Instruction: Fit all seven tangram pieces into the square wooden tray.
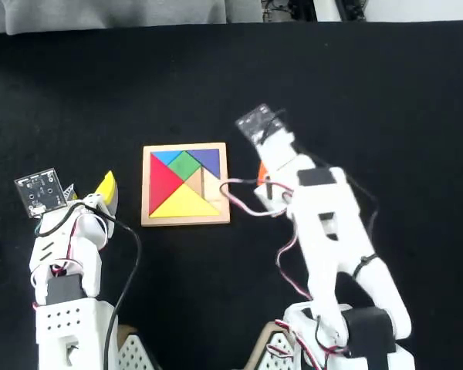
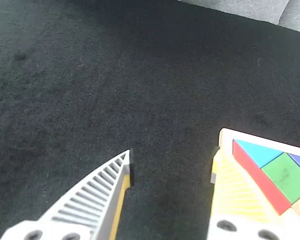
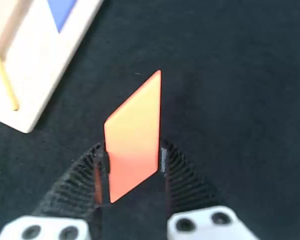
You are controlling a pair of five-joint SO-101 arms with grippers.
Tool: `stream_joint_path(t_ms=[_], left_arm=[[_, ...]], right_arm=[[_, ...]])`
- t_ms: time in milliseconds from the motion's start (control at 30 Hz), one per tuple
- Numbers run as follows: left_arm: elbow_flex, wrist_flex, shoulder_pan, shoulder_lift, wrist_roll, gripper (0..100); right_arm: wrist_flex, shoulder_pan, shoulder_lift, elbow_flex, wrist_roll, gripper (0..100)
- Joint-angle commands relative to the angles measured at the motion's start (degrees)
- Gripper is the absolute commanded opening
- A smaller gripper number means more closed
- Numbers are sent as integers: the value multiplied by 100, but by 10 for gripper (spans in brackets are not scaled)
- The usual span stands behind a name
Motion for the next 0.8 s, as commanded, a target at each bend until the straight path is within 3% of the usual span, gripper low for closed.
stream_joint_path(t_ms=[0, 167, 267, 500, 767], left_arm=[[-22, -105, 57, -70, -44, 263], [-22, -105, 57, -70, -44, 263], [-22, -105, 57, -70, -44, 263], [-22, -105, 57, -70, -44, 263], [-22, -105, 48, -70, -44, 263]], right_arm=[[-281, -97, -84, 40, -9, 11], [-431, -97, 75, 13, -26, 10], [-1020, -123, 66, 242, -26, 10], [-4440, -352, -567, 2088, -255, 10], [-7490, -809, -1675, 3916, -554, 10]])
